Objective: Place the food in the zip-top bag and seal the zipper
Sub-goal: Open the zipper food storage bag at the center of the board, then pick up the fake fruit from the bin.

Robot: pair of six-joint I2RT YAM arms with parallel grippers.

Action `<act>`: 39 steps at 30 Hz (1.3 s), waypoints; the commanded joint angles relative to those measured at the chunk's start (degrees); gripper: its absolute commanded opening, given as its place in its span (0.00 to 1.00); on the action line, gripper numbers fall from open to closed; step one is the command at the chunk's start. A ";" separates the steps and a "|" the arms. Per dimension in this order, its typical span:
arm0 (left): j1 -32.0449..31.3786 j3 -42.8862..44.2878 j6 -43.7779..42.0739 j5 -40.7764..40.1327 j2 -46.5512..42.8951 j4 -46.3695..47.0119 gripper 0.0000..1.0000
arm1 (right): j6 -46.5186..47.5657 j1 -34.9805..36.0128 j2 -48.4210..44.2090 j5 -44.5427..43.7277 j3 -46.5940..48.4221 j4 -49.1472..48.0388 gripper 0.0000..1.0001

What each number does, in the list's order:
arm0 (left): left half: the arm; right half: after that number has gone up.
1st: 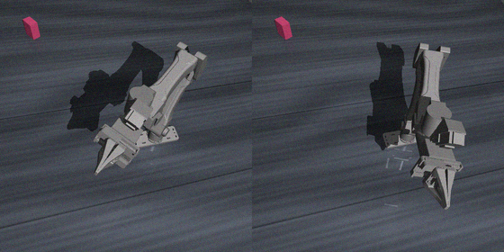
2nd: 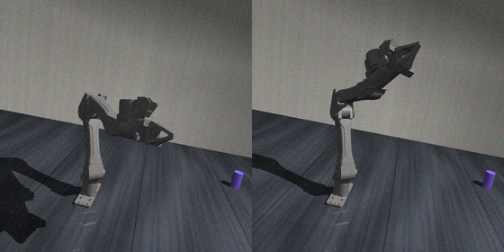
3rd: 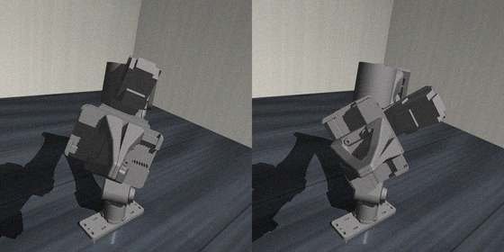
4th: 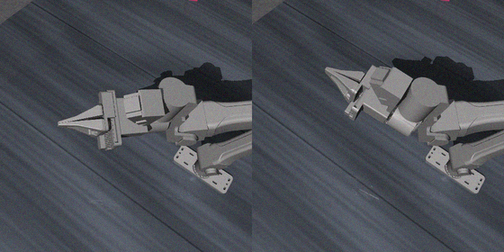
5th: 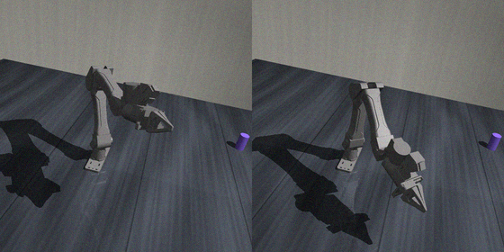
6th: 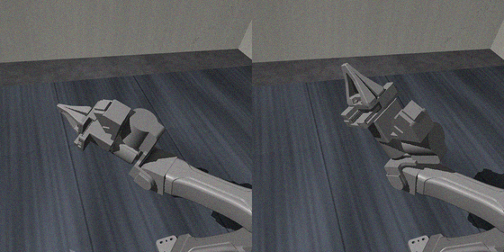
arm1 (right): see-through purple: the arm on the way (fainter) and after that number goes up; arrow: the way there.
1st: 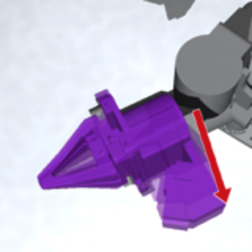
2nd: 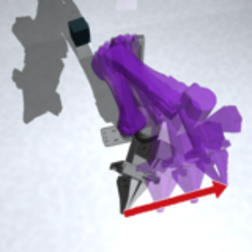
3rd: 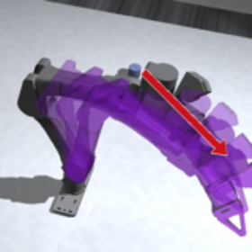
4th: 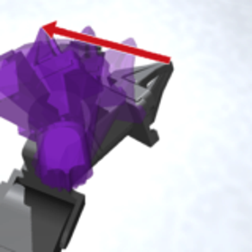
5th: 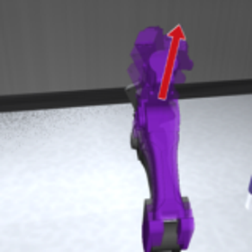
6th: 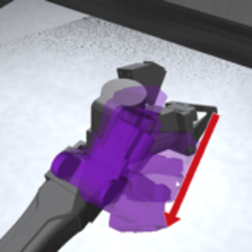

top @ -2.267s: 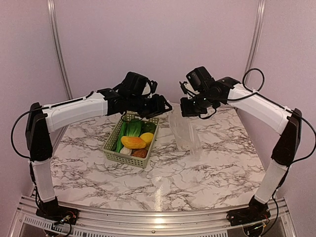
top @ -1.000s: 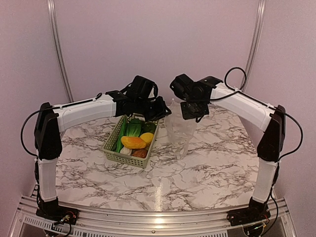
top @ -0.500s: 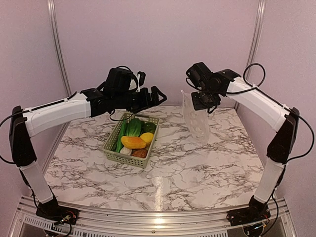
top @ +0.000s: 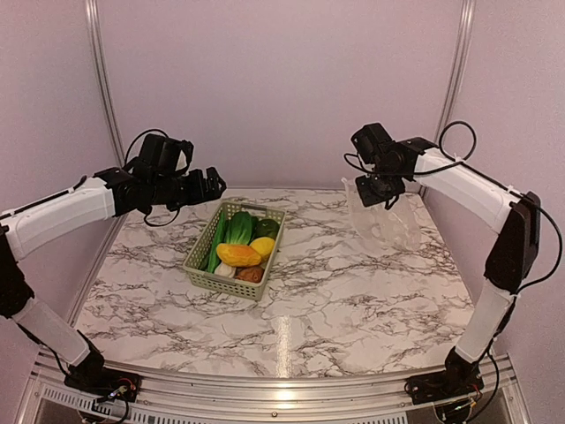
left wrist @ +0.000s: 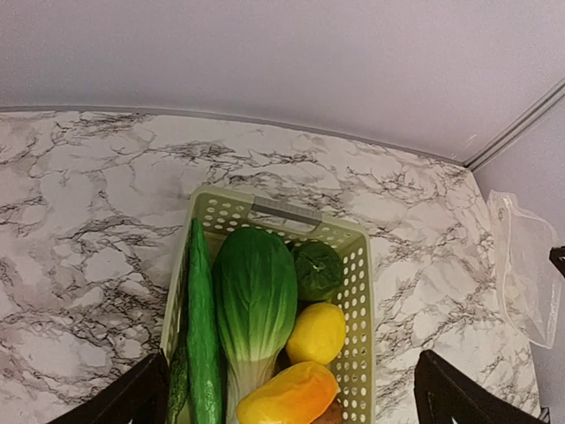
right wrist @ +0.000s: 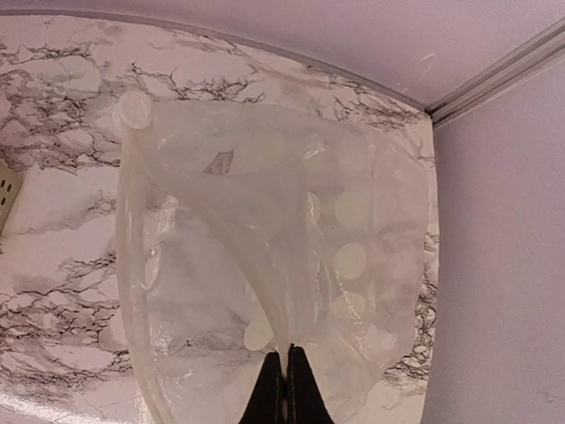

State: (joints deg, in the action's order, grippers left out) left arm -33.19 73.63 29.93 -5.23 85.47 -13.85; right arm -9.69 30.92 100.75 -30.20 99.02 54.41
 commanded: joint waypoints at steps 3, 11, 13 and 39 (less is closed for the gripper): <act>3.91 4.94 -8.26 0.00 5.01 -12.27 0.99 | -3.84 0.28 2.95 19.47 -2.53 -7.79 0.00; 4.13 -2.60 -9.99 19.61 5.08 -4.46 0.80 | -4.13 0.46 6.94 27.72 -0.94 -8.22 0.00; 4.10 -4.34 -9.98 21.61 4.92 -4.43 0.78 | -4.11 0.45 7.28 28.70 -0.70 -8.27 0.00; 4.17 -3.42 -4.10 30.56 15.53 -5.74 0.66 | -3.58 0.46 9.05 33.01 0.66 -8.10 0.00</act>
State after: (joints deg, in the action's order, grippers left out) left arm -29.10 68.75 24.99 22.02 99.48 -20.27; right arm -13.30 31.07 109.30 2.35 97.60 46.70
